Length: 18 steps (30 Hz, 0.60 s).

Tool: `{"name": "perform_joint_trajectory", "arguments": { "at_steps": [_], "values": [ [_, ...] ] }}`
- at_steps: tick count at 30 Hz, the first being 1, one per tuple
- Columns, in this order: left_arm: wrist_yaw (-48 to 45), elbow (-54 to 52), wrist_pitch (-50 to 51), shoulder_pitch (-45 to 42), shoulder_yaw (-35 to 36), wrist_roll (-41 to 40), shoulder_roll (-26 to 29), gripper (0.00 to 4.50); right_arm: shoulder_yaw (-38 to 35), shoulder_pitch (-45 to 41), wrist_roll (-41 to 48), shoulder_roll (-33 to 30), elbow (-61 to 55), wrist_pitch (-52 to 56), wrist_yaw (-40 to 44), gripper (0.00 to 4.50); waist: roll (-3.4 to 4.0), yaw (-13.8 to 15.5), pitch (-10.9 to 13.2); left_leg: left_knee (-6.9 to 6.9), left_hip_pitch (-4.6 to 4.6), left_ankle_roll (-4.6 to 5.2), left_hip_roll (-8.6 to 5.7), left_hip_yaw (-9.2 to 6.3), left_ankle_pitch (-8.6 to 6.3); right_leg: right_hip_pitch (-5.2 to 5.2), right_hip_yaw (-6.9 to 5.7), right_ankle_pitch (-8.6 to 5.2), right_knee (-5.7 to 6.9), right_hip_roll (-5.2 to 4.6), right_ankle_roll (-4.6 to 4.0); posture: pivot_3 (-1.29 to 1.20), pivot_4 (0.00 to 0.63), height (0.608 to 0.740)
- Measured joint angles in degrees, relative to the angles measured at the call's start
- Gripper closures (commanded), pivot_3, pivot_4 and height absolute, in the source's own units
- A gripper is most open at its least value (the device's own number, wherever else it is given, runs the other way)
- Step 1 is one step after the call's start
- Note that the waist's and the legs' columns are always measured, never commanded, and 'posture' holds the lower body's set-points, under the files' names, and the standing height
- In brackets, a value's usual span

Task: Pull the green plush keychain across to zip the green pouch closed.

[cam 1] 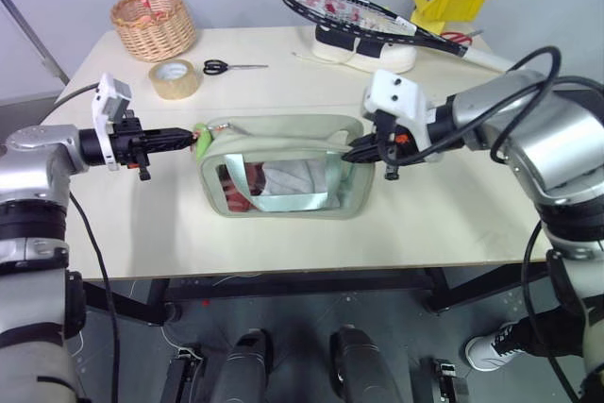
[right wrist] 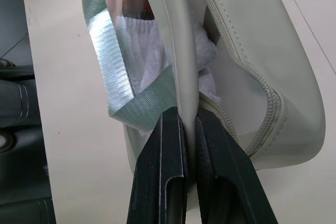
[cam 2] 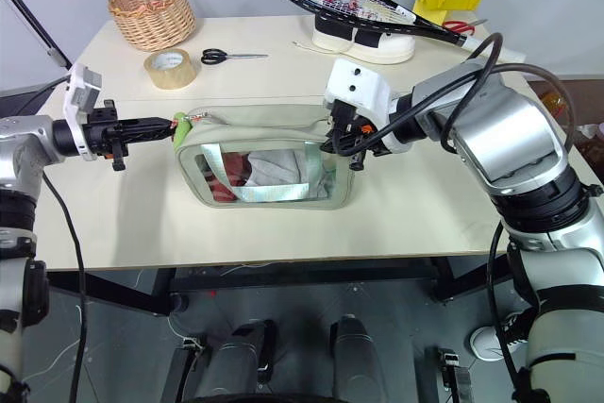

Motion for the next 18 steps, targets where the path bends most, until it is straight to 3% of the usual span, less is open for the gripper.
{"name": "perform_joint_trajectory", "arguments": {
  "at_steps": [9,18],
  "values": [
    [-0.35,-0.38,1.77,-4.32,2.36,-2.57,-0.2,4.48,-0.01,0.2,0.56,-0.04,-0.06,0.03,-0.8,4.5,0.0,-0.01,0.0,0.0,-0.01,0.0,0.0,0.0,0.0,0.0,-0.01,0.0,0.0,0.0,0.0,0.0,0.15,0.659],
    [-2.18,-14.85,9.68,-4.97,2.15,-9.71,-4.46,4.48,-0.07,0.56,1.32,-0.01,-0.46,0.17,-1.86,4.5,0.0,-0.05,0.0,0.0,0.03,0.0,0.0,0.0,0.0,0.04,0.0,0.0,0.0,0.0,0.0,0.0,0.15,0.659]
  ]
}}
